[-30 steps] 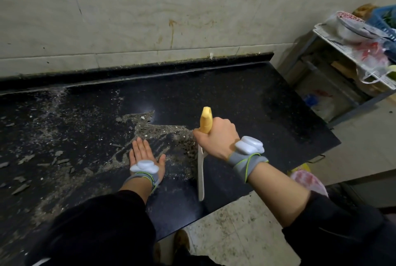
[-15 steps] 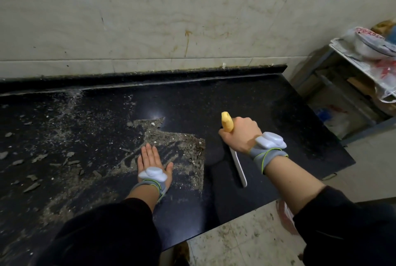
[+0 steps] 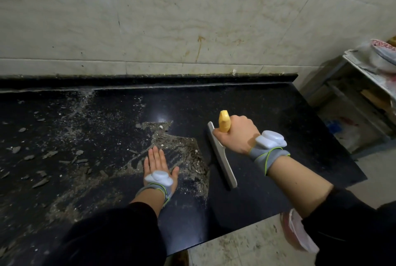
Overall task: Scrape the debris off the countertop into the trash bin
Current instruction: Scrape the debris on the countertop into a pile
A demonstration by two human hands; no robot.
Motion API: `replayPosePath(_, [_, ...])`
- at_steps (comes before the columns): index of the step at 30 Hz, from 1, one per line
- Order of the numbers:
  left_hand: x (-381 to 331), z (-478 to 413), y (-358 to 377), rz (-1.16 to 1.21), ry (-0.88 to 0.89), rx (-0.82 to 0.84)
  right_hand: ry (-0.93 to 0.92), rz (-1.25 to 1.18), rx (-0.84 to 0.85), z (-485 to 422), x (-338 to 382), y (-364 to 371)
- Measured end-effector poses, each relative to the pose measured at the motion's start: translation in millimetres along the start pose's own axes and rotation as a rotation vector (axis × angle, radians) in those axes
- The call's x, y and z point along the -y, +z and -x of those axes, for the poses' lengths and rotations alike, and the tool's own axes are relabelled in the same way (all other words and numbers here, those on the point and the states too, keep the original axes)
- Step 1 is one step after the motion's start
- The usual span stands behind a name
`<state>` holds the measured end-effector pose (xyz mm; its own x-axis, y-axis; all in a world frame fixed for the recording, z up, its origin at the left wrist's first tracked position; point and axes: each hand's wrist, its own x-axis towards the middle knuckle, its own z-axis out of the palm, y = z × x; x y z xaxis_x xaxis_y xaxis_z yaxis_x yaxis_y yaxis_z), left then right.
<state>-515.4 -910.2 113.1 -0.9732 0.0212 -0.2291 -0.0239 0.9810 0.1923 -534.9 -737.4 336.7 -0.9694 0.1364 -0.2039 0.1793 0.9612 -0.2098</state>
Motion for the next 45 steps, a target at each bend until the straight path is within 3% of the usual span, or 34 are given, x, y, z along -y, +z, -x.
replayPosePath(3, [-4, -1, -5, 0.078, 0.013, 0.114, 0.009, 0.035, 0.007, -7, 0, 0])
replayPosePath(8, [-1, -1, 7, 0.001, -0.019, -0.033, -0.153, 0.076, 0.070, -11, 14, 12])
replayPosePath(16, [-3, -4, 1, 0.032, 0.107, 0.051, -0.396, 0.076, 0.101, 12, 39, 24])
replayPosePath(18, [-2, 3, -18, 0.030, 0.045, 0.134, -0.416, 0.059, 0.103, 18, 42, 24])
replayPosePath(19, [-1, 5, -21, 0.009, -0.012, 0.108, -0.415, 0.051, 0.110, 19, 41, 25])
replayPosePath(23, [9, 10, -21, -0.141, 0.068, 0.036, -0.335, 0.001, 0.101, 17, 35, 23])
replayPosePath(26, [22, 18, -23, -0.088, 0.101, -0.013, -0.269, 0.016, 0.057, 16, 25, 11])
replayPosePath(32, [57, 39, -24, -0.061, -0.004, -0.031, -0.065, 0.135, 0.065, 29, 10, 5])
replayPosePath(41, [80, 48, -30, -0.107, -0.068, 0.038, -0.246, 0.136, 0.040, 52, 27, 39])
replayPosePath(45, [79, 48, -29, -0.108, -0.074, 0.036, -0.102, -0.030, 0.026, 42, 24, 27])
